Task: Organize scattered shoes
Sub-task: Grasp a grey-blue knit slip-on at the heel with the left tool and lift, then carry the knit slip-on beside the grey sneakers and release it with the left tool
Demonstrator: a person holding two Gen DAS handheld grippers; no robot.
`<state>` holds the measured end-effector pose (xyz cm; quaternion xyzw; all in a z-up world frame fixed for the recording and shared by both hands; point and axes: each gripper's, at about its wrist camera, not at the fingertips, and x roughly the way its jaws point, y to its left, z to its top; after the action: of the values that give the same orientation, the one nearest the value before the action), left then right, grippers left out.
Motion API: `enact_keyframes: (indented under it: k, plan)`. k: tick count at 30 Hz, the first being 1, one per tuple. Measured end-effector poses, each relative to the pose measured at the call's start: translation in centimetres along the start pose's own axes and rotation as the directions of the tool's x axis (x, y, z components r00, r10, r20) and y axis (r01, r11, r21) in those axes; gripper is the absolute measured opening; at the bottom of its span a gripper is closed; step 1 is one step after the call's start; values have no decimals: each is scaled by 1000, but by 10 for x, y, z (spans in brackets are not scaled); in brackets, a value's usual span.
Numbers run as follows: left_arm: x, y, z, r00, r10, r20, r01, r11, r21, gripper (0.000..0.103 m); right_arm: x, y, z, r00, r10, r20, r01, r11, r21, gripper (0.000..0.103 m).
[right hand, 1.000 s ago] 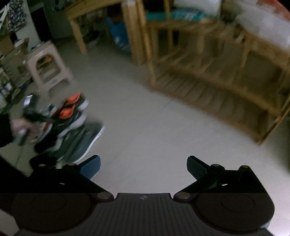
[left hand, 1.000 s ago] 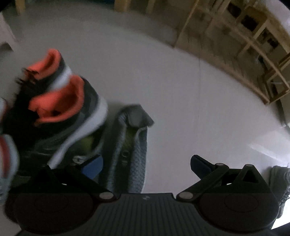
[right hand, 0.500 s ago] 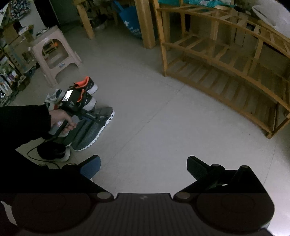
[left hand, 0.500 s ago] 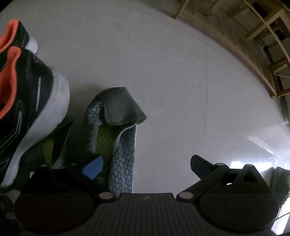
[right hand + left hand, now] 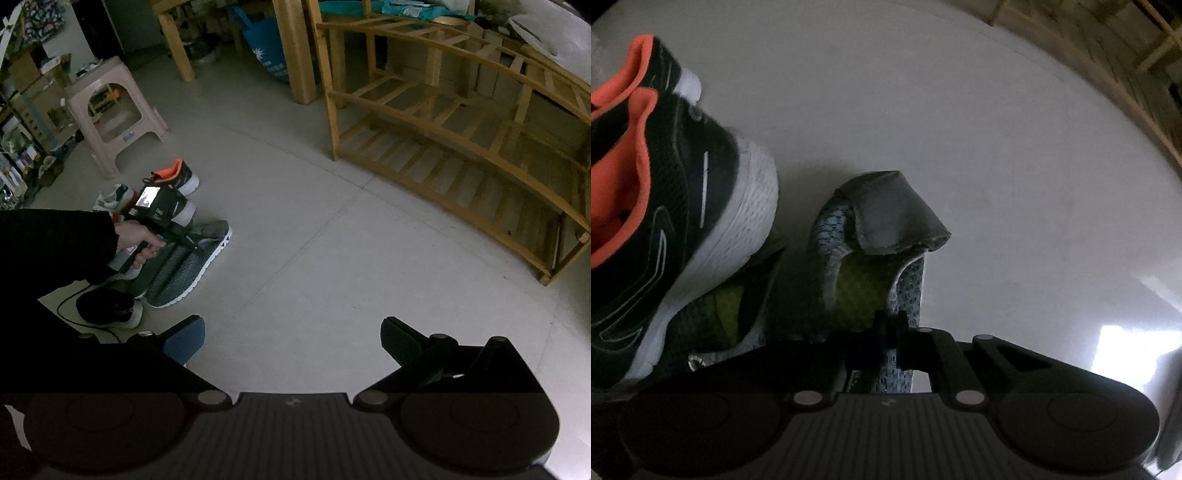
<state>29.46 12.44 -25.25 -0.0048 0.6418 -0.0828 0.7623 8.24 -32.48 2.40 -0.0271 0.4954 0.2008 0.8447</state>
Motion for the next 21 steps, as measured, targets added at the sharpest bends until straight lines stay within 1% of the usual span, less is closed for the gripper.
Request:
enact_keyframes:
  k: [3, 9, 12, 17, 21]
  plan:
    - [-13, -11, 0, 1000, 21, 10, -22, 998, 51, 3, -8, -2, 0, 1000, -6, 22, 6, 1000, -1, 103]
    - [-39, -33, 1, 997, 62, 33, -67, 986, 153, 3, -22, -13, -1, 998, -15, 56, 12, 999, 52, 103]
    - [-59, -56, 1, 998, 48, 35, -54, 979, 197, 3, -28, -23, -4, 998, -25, 63, 20, 996, 90, 103]
    - [-94, -98, 3, 999, 18, 34, -27, 963, 268, 3, -43, -37, -8, 994, -32, 100, 17, 989, 146, 103]
    - [-138, -144, 1, 999, 15, 29, -24, 937, 350, 3, -56, -43, -11, 990, -42, 136, 20, 987, 160, 103]
